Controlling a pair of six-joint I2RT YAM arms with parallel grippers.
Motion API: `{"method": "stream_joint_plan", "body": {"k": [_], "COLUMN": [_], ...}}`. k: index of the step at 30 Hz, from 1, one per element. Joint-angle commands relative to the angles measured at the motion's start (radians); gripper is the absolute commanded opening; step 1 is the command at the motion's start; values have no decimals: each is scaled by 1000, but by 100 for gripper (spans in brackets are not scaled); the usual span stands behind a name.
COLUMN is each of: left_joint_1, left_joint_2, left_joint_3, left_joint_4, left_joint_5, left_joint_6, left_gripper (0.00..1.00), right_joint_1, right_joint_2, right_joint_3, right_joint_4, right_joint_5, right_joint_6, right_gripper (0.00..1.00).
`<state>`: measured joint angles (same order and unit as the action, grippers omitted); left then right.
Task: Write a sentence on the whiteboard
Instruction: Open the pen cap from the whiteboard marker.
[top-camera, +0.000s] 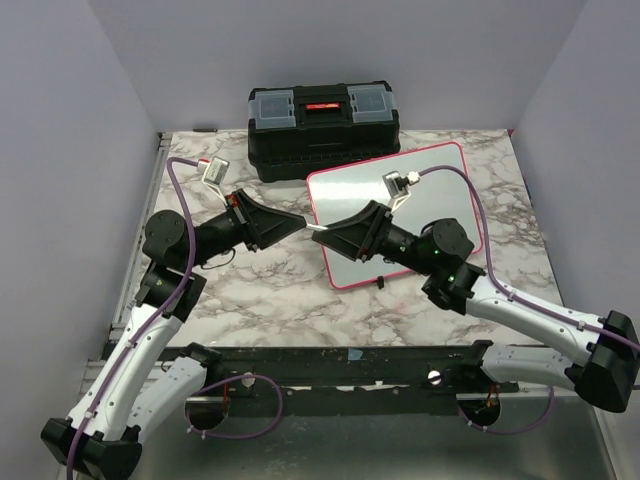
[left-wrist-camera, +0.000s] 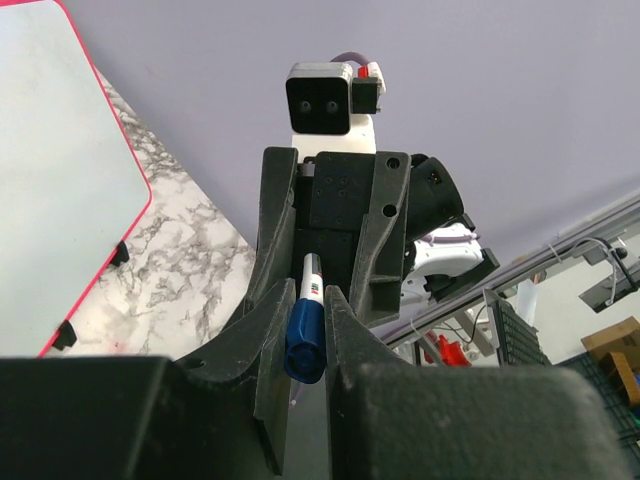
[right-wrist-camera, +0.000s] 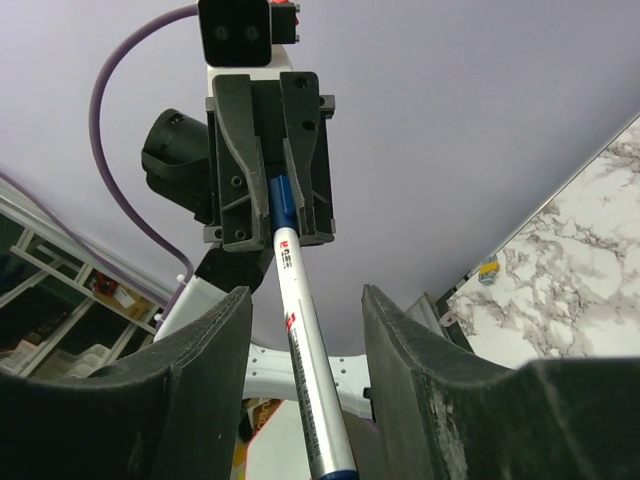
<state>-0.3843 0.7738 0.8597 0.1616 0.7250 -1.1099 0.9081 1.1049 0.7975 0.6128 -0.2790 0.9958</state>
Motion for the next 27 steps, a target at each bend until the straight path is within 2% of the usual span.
{"method": "stream_joint_plan", "body": {"k": [1,10,27], "left_joint_1": [2,0,1], "left_joint_2": [1,-22,-2], "left_joint_3": [-3,6,-1], "left_joint_4": [45,-12,-30], "left_joint_5": [-17,-31,-32], "left_joint_6": [-10,16,48], "left_gripper": [0,0,0], "right_joint_1": [-7,-21,-26], "right_joint_2": [8,4,45], "right_joint_3": [39,45,74], "right_joint_4": [58,58,62], "right_joint_5": [-34,-21,-61], "right_joint_6": [9,11,23], "right_gripper": [50,49,33]}}
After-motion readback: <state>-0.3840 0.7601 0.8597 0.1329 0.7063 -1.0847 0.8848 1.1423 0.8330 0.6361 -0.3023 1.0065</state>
